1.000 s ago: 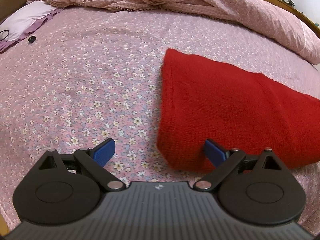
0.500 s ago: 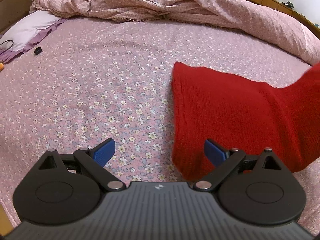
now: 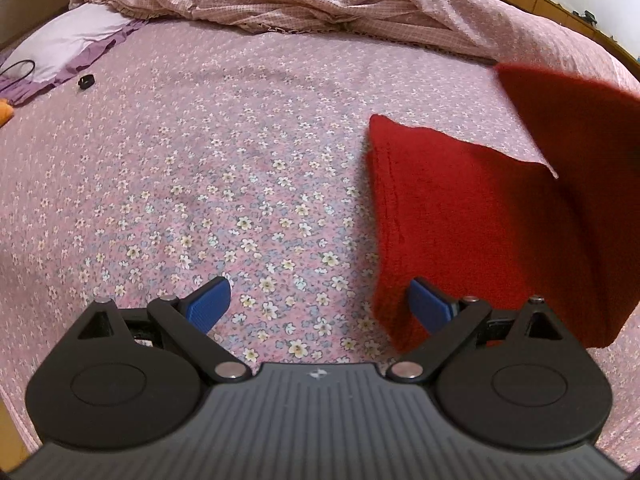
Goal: Fold small clothes
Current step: 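Fold the held edge over onto the bundle with the right gripper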
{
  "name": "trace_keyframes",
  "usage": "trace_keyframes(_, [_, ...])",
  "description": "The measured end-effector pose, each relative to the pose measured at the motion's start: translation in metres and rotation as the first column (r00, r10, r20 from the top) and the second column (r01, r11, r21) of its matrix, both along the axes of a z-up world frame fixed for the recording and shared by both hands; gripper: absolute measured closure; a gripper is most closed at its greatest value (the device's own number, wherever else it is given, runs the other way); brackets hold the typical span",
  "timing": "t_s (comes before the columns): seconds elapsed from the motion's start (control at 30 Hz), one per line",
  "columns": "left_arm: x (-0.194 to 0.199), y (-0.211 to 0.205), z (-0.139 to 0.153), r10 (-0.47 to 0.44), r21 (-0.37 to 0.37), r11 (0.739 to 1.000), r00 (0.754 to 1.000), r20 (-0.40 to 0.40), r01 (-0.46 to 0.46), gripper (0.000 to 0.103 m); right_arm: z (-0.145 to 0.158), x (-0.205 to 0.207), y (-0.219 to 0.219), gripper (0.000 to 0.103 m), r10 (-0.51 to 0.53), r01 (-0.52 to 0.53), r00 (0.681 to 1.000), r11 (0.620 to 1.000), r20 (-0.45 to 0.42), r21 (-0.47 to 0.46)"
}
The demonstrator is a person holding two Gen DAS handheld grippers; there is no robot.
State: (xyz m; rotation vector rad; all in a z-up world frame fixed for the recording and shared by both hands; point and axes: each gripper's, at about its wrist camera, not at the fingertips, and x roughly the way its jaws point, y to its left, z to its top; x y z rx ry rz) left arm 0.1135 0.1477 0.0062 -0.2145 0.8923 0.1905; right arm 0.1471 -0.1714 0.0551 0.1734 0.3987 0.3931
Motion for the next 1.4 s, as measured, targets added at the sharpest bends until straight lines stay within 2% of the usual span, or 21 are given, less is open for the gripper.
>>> trace_keyframes(0.3, [-0.005,0.012,-0.001,0.014,-0.012,1.000,1.000,0.006,-0.013,0.005,-0.034,0.001,0.037,0.078,0.085,-0.092,0.992,0.993,-0.095,-0.069])
trace_keyframes(0.53, [-0.018,0.027,-0.001,0.044,-0.012,0.999,0.999,0.000,-0.044,0.005,-0.016,0.004,0.043,0.078,0.038,-0.040,0.999,0.996,-0.017,-0.077])
trace_keyframes(0.7, [-0.026,0.038,0.000,0.068,-0.009,0.998,0.998,0.001,-0.068,0.005,0.004,0.008,0.048,0.078,0.034,-0.035,0.999,0.999,0.041,0.016])
trace_keyframes(0.8, [-0.030,0.045,0.000,0.084,-0.011,0.996,0.996,0.003,-0.084,0.005,0.009,-0.002,0.060,0.078,0.077,-0.078,0.993,0.997,0.085,0.016])
trace_keyframes(0.9, [-0.032,0.052,-0.001,0.101,-0.012,0.995,0.995,0.000,-0.101,0.005,-0.001,-0.017,0.081,0.078,0.161,-0.157,0.981,0.987,0.104,-0.045])
trace_keyframes(1.03, [-0.035,0.056,-0.002,0.114,-0.014,0.993,0.993,-0.008,-0.114,0.005,-0.032,-0.023,0.109,0.078,0.251,-0.250,0.968,0.964,-0.004,-0.095])
trace_keyframes(1.13, [-0.036,0.055,-0.002,0.108,-0.002,0.994,0.994,-0.011,-0.108,0.005,-0.048,-0.024,0.114,0.078,0.287,-0.292,0.955,0.955,-0.079,-0.045])
trace_keyframes(1.4, [-0.035,0.047,0.002,0.099,0.013,0.995,0.995,-0.006,-0.099,0.005,-0.053,-0.019,0.112,0.073,0.307,-0.309,0.944,0.951,-0.121,0.008])
